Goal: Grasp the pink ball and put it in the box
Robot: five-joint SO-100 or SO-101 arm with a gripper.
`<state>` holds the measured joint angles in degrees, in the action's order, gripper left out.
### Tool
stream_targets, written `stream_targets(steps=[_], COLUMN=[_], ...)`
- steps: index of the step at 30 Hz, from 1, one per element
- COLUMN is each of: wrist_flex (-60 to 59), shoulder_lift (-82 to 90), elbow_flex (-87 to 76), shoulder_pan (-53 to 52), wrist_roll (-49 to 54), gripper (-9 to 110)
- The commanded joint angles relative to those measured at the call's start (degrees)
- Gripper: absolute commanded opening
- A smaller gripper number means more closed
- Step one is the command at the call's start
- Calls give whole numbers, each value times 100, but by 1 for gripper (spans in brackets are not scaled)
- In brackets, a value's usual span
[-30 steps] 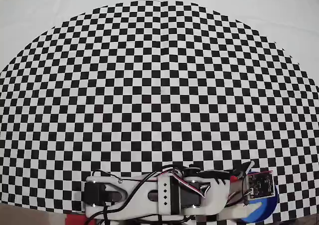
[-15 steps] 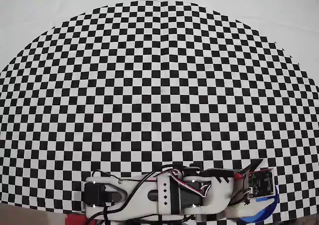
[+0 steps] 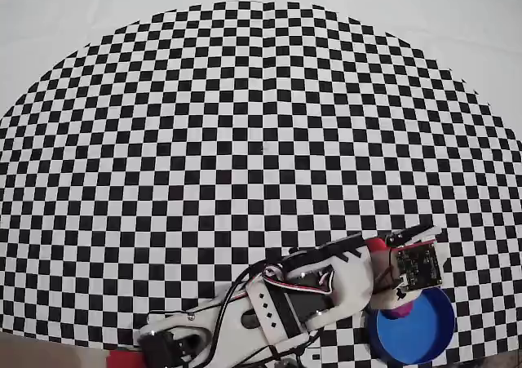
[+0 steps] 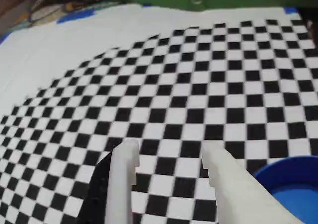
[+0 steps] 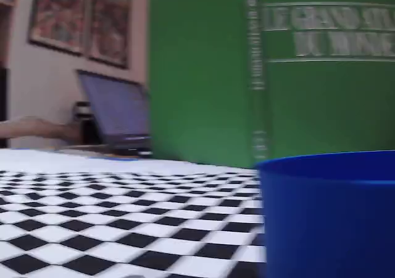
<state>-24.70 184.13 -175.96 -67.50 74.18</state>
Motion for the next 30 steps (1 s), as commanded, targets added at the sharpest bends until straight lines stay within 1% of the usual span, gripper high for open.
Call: stream_targets(steps=[1,9,16,23,30], wrist_flex=[149,369,369,369,325], shoulder_lift=[457,255,88,-369,-422], elbow_flex=[272,220,193,229,176], shoulder_pan=[668,2470,3762,4825,5634], wrist_roll=[-369,-1925,-3146,-4368,-5212], gripper=[0,0,0,0,0])
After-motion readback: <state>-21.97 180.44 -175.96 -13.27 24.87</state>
